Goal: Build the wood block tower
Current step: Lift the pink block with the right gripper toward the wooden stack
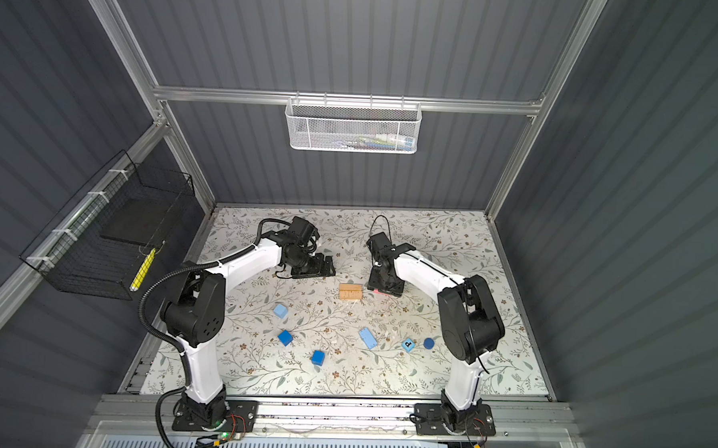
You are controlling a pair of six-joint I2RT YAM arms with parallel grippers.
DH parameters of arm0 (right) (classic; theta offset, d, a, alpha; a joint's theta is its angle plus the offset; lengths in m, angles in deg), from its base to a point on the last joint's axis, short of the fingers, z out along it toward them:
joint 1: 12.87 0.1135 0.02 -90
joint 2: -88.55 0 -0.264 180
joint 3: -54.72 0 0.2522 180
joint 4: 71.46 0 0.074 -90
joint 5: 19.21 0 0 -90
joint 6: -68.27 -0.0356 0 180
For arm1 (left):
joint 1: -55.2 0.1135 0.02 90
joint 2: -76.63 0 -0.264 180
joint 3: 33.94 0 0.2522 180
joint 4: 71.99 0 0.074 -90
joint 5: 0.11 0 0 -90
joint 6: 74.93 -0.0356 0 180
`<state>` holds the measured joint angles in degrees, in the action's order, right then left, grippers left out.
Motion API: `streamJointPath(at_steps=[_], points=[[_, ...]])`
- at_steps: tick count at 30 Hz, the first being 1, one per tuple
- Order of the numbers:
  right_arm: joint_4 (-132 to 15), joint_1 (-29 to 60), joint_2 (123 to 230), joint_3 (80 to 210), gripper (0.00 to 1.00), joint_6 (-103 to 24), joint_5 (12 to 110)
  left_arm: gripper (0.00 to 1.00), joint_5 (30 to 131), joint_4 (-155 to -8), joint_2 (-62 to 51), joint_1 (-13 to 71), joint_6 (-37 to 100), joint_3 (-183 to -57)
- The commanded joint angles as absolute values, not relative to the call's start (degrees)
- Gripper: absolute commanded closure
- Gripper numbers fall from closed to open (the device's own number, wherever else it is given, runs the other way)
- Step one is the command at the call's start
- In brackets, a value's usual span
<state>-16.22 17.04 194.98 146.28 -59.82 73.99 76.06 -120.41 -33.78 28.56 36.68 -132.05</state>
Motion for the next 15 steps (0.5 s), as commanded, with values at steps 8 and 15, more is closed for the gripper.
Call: streamJointPath(at_steps=[8, 15], points=[[-12.7, 21.8, 202.5, 156.3, 0.45, -57.6, 71.7, 0.09, 73.7, -119.7, -27.7, 34.5, 36.8, -126.5], [-12.6, 23.6, 206.2, 161.3, 0.45, -56.8, 70.2, 0.09, 74.1, -119.8, -25.6, 36.3, 36.7, -124.5]])
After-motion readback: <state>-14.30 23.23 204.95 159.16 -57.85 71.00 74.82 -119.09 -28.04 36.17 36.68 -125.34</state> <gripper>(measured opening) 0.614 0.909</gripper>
